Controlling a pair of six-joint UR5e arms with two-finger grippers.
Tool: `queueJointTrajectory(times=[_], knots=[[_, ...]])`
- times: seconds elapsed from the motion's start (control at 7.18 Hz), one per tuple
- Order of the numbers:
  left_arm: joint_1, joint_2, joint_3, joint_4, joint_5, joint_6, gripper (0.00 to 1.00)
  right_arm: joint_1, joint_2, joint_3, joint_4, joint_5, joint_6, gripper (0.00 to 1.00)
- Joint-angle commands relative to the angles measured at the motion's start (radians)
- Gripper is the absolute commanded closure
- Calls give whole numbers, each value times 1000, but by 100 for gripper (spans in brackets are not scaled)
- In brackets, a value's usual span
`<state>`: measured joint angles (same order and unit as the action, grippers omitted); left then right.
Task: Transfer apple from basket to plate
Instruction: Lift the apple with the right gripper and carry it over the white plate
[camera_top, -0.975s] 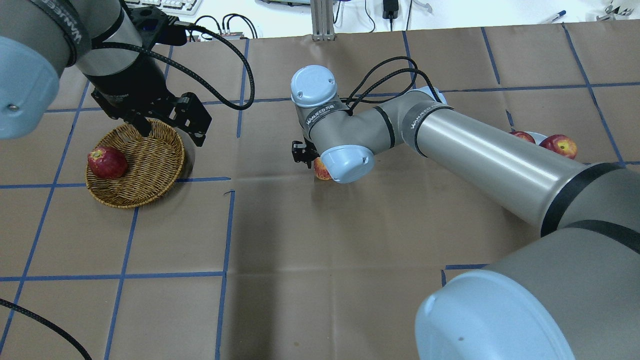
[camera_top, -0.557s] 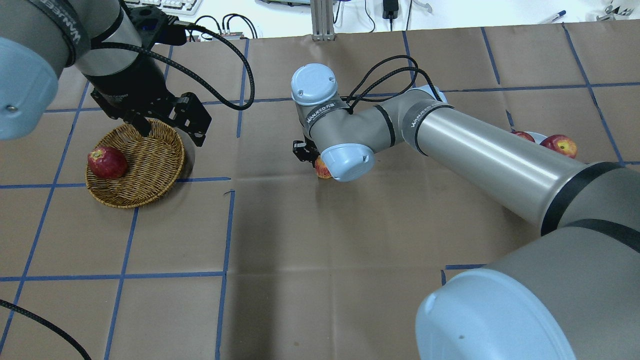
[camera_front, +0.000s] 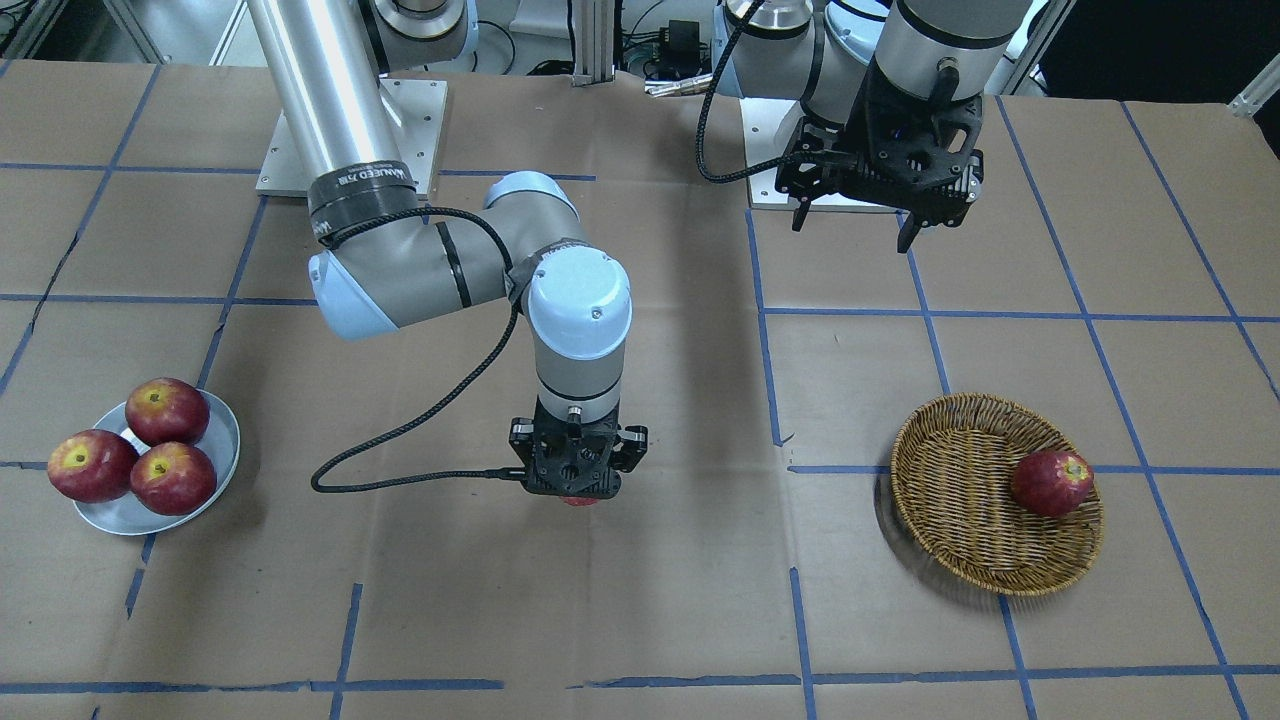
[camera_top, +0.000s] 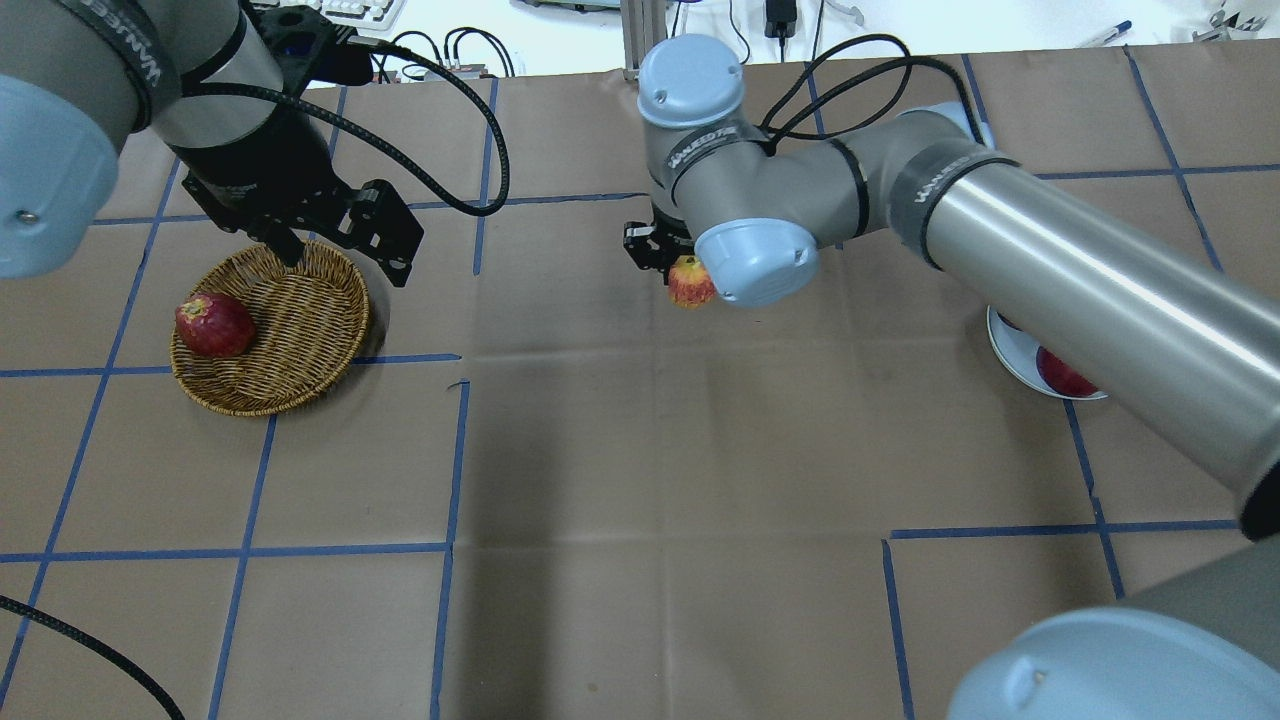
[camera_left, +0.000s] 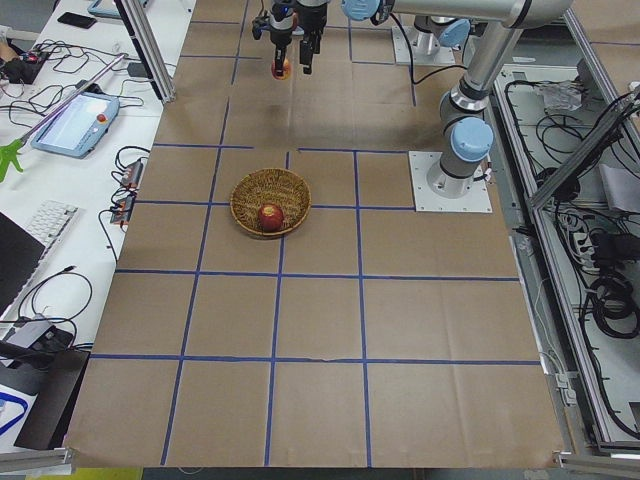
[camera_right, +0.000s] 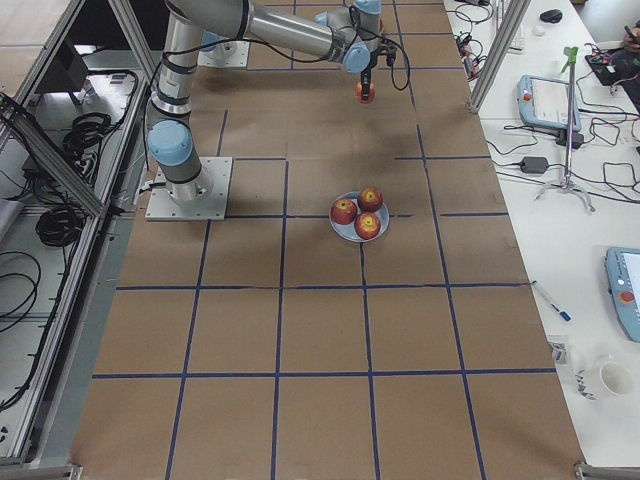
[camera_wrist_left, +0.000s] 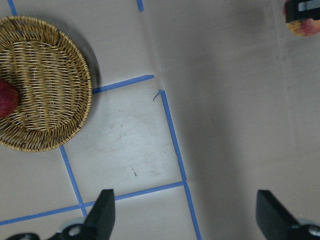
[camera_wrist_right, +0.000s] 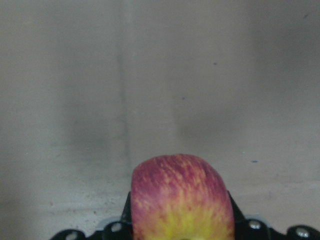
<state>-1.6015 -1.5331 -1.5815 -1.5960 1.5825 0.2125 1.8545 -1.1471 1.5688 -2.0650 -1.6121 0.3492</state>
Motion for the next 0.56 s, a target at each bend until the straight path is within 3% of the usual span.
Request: queueJointTrajectory(times=[0.0,0.42], knots=[[0,1,0,7,1,-1,1,-202,-136,7,179,0,-264,43],[0,1,0,7,1,-2,1,-505,-171,25,210,-6,-657,42]])
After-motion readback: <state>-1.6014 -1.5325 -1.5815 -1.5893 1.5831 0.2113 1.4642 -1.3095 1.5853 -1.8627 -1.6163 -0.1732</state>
